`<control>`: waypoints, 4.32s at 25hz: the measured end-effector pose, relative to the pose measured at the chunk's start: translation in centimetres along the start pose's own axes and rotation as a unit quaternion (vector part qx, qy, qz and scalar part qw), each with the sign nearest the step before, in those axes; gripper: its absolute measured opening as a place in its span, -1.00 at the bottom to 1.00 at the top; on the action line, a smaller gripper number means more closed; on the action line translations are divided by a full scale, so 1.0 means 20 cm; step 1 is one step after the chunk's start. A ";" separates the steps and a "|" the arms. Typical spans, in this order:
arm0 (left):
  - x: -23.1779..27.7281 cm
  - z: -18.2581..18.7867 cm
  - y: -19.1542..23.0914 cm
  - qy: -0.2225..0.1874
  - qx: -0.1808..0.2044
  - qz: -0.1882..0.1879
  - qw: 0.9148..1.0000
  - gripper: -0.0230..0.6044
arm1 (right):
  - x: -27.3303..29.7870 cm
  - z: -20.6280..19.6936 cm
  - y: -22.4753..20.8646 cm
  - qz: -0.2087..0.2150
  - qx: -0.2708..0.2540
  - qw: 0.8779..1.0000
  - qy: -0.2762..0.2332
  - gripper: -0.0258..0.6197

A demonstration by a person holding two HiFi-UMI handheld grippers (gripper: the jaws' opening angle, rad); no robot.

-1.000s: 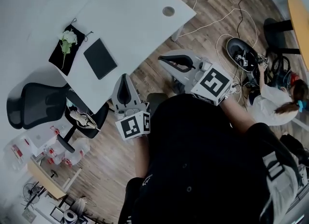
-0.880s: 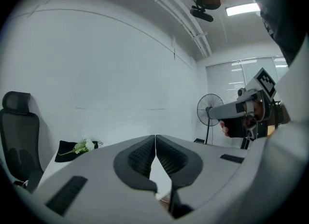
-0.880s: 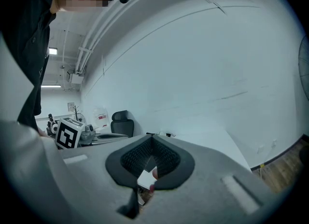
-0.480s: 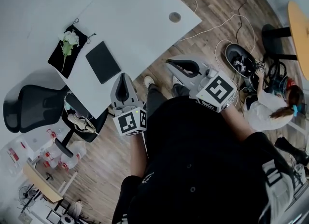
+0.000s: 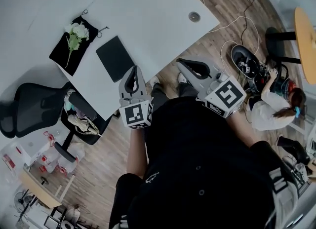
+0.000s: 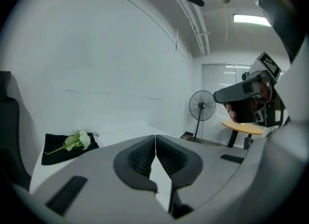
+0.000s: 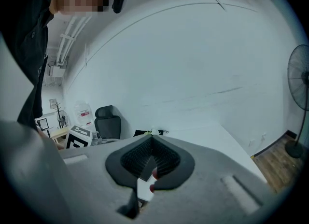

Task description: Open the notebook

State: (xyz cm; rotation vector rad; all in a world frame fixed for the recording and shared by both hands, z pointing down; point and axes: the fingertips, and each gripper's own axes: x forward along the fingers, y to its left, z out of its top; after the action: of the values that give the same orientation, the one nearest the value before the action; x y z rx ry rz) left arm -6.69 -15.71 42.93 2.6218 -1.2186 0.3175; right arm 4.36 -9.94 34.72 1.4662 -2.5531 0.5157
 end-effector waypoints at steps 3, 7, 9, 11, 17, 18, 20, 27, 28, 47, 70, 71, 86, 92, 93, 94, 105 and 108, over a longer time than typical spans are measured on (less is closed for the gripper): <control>-0.01 -0.06 0.11 0.013 -0.002 -0.005 1.000 -0.91 | 0.11 0.00 0.07 0.001 -0.003 1.000 0.008 -0.90; -0.04 -0.17 0.27 0.040 0.000 -0.008 0.999 -0.91 | 0.24 0.00 0.18 -0.002 -0.012 1.000 0.011 -0.90; -0.05 -0.25 0.33 0.057 0.009 -0.007 0.998 -0.91 | 0.28 -0.01 0.21 -0.004 -0.013 1.000 0.013 -0.91; -0.05 -0.33 0.39 0.076 0.017 -0.004 0.997 -0.91 | 0.31 -0.01 0.24 -0.006 -0.013 1.000 0.015 -0.91; -0.08 -0.52 0.56 0.109 -0.013 0.020 0.994 -0.91 | 0.35 -0.02 0.28 -0.013 -0.013 1.000 0.019 -0.91; -0.08 -0.54 0.59 0.112 -0.026 0.030 0.993 -0.91 | 0.35 -0.02 0.28 -0.014 -0.013 1.000 0.020 -0.90; -0.08 -0.58 0.65 0.118 -0.051 0.050 0.990 -0.91 | 0.37 -0.01 0.29 -0.013 -0.013 1.000 0.024 -0.90; -0.09 -0.76 0.82 0.151 -0.099 0.116 0.977 -0.90 | 0.43 0.02 0.30 -0.008 -0.019 0.999 0.029 -0.91; -0.09 -0.79 0.83 0.160 -0.100 0.121 0.975 -0.90 | 0.44 0.01 0.30 -0.008 -0.018 0.999 0.032 -0.91; -0.13 -1.09 0.87 0.213 -0.226 0.151 0.938 -0.56 | 0.35 -0.11 0.32 -0.015 -0.019 0.998 0.064 -0.91; -0.14 -1.18 0.86 0.183 -0.404 0.164 0.881 -0.76 | 0.24 -0.17 0.32 -0.029 -0.016 0.997 0.063 -0.91; -0.14 -1.18 0.86 0.182 -0.403 0.163 0.882 -0.78 | 0.24 -0.17 0.32 -0.030 -0.017 0.997 0.063 -0.91; -0.18 -1.05 0.82 0.174 -0.356 0.161 0.904 -0.88 | 0.23 -0.18 0.32 -0.014 -0.012 0.998 0.054 -0.91; -0.20 -0.96 0.80 0.155 -0.345 0.175 0.909 -0.89 | 0.20 -0.19 0.29 0.008 -0.014 0.998 0.059 -0.91; -0.20 -0.95 0.79 0.152 -0.344 0.176 0.910 -0.89 | 0.20 -0.19 0.28 0.011 -0.015 0.998 0.059 -0.91; -0.21 -0.94 0.79 0.152 -0.342 0.177 0.910 -0.89 | 0.19 -0.19 0.27 0.014 -0.015 0.998 0.059 -0.91; -0.19 -0.77 0.70 0.148 -0.283 0.190 0.928 -0.90 | 0.08 -0.18 0.13 0.034 -0.007 0.998 0.058 -0.91; -0.19 -0.73 0.65 0.147 -0.270 0.190 0.932 -0.90 | 0.05 -0.19 0.10 0.035 -0.001 0.998 0.058 -0.91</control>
State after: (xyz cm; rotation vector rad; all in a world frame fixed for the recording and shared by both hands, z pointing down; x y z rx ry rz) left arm -20.52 -16.83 57.31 1.7992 -1.4498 0.3621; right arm 1.98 -8.53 38.06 1.3105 -2.5202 0.5892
